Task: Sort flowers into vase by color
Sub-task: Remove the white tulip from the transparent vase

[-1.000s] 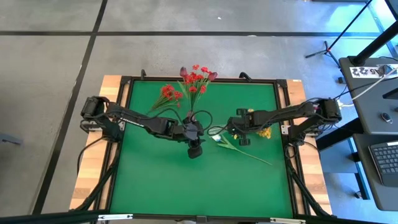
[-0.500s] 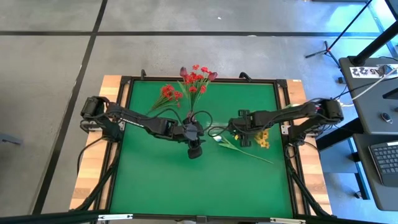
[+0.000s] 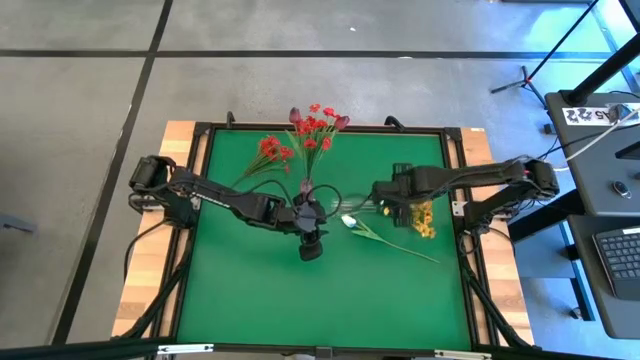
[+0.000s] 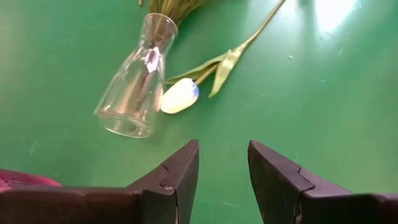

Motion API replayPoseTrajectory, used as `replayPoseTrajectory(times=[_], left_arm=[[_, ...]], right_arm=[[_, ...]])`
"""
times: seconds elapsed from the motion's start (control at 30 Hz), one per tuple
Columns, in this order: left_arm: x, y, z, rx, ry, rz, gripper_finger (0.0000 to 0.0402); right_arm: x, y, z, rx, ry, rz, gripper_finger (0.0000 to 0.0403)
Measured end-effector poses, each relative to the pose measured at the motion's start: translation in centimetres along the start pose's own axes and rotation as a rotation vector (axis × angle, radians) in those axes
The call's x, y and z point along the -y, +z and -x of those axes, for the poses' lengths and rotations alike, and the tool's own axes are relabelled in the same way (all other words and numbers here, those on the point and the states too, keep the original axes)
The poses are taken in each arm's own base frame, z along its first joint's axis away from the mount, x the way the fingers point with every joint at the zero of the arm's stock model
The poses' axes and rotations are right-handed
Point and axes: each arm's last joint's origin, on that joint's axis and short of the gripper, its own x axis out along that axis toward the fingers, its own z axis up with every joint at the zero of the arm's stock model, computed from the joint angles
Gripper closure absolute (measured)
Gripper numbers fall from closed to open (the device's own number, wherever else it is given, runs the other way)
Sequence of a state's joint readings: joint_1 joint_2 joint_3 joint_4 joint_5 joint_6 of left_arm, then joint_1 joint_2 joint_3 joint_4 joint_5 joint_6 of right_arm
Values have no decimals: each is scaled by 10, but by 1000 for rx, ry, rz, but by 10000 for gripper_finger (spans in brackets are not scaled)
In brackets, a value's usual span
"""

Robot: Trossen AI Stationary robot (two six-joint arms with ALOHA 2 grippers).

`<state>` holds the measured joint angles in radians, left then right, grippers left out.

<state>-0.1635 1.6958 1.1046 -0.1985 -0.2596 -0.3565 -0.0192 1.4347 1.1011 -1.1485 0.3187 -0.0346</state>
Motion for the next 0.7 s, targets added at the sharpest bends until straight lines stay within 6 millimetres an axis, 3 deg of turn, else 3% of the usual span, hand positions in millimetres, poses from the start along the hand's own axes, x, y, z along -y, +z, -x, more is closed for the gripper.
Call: replayPoseTrajectory(times=[0.17, 0.3, 0.43, 0.7], left_arm=[[5, -2, 2, -4, -12, -12, 269], [7, -3, 2, -5, -15, -16, 269], [6, -1, 2, 6, -16, -10, 269], [6, -1, 2, 9, -17, -9, 269]], right_arm=[[36, -31, 12, 64, 7, -115, 160], [59, -62, 8, 108, 14, -196, 178], [72, -84, -12, 65, 28, -247, 192], [85, -108, -62, -122, 53, -328, 200]])
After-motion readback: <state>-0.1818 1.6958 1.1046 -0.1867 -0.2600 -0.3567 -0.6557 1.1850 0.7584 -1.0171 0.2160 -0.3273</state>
